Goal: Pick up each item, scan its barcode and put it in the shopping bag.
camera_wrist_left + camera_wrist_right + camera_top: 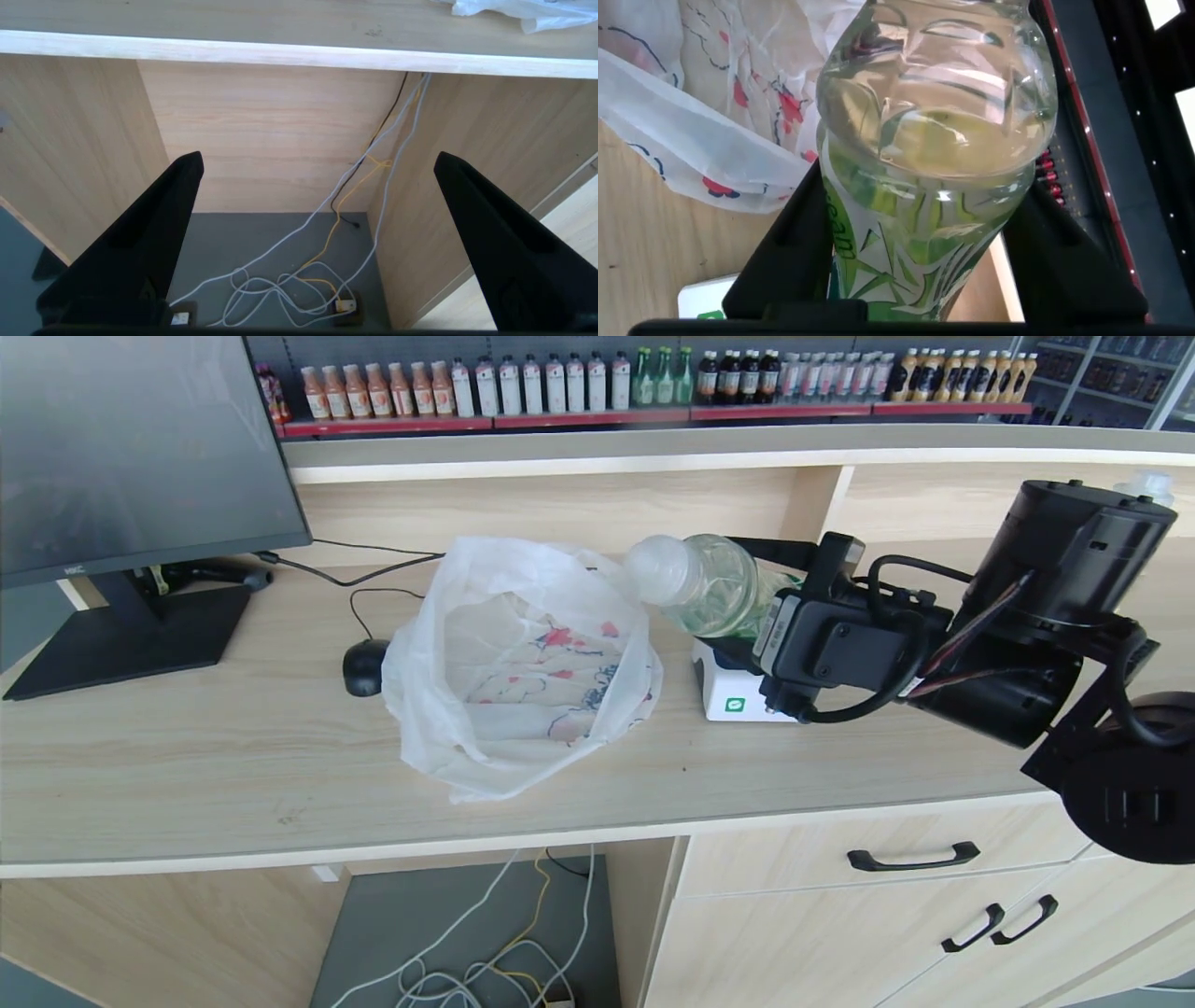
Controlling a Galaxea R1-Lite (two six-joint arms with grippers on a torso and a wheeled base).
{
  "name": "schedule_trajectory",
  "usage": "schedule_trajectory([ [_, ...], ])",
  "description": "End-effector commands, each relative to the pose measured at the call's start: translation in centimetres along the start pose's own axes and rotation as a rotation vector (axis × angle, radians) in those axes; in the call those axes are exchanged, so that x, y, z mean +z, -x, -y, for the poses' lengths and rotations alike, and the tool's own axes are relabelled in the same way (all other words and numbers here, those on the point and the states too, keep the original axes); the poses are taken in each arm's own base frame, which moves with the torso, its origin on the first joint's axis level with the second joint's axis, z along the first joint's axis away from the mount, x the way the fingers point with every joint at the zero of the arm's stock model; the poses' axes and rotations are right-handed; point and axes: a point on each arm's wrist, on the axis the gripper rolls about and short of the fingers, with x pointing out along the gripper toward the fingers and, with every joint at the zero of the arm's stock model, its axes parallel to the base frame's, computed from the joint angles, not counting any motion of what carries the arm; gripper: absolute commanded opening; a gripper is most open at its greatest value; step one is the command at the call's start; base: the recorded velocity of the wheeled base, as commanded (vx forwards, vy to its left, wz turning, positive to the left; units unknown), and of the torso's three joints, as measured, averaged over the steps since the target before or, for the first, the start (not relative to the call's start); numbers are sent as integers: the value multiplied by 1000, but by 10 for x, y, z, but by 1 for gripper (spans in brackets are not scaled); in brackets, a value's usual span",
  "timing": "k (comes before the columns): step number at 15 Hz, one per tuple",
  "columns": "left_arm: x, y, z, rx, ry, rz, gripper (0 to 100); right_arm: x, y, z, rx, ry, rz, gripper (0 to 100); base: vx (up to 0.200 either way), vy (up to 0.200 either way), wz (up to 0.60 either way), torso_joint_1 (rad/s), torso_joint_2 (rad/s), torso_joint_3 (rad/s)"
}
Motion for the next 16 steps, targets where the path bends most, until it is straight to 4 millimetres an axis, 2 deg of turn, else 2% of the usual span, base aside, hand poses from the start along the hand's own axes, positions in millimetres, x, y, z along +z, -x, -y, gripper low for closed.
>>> schedule_trajectory([
  [1,0,0,0,0,0,0,100,-8,3,3,-11,4,-30,0,0,0,0,0,0,0],
  [16,0,0,0,0,0,0,100,-14,0,-5,14,-6,-45,0,0,0,0,0,0,0],
])
